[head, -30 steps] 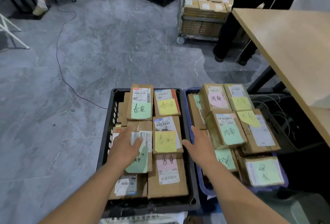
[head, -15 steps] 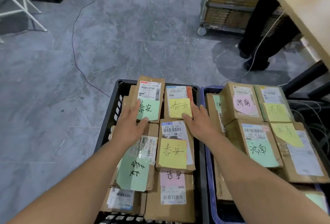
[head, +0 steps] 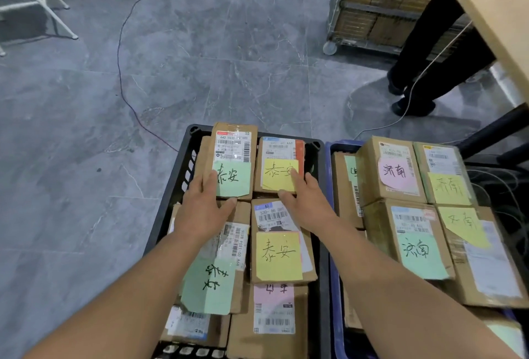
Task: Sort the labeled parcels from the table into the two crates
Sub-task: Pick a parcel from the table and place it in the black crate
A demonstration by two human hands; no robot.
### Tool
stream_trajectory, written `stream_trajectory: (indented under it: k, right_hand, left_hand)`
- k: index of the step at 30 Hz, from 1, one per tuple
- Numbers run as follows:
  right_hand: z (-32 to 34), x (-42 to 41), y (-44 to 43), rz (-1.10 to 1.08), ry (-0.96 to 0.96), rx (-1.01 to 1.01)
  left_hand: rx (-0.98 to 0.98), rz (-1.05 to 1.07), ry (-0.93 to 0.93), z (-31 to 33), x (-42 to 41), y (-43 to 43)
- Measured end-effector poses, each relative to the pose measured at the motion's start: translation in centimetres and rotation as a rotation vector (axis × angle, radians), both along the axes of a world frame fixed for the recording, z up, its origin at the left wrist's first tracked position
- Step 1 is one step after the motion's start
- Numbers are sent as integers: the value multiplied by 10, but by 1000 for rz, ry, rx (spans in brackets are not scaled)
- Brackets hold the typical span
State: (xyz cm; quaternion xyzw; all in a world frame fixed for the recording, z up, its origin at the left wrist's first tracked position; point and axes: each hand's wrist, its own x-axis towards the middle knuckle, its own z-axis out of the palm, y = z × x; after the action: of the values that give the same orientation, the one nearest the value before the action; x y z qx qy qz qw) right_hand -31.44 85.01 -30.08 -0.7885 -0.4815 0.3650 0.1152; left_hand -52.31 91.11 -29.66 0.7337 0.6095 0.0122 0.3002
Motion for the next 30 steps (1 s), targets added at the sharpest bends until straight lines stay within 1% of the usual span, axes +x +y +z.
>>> stream_trajectory:
  k: [3,5,7,11,13,15,19,21,23,30]
  right_hand:
    - [12,13,-12,-11,-27,29]
    - [22,27,-23,-18,-89,33]
    - [30,45,-38,-41,-147,28]
    - [38,91,-83,-136,-207,50]
    - [42,117,-112,-197,-252,39]
    - [42,146,-144,-250,-346,10]
    - [31,196,-203,-344,-508,-192]
    - [24,208,-222,-411,-470,-256]
    - [20,212,-229,-464,-383,-258]
    - [15,214,-229,-422,-308,-233]
  left_hand:
    - [10,-4,82,8,5,-3]
    - [106,-11,102,16,14,-11]
    - [179,-58,66,24,31,-27]
    - [163,-232,3,34,77,-73]
    - [121,-246,14,37,93,-97]
    - [80,-227,94,35,100,-123]
    - [90,-279,290,17,96,-161]
    - [118,-275,298,10,92,-164]
    - [149,-274,291,7,91,-163]
    - [168,-272,369,-2,97,-159]
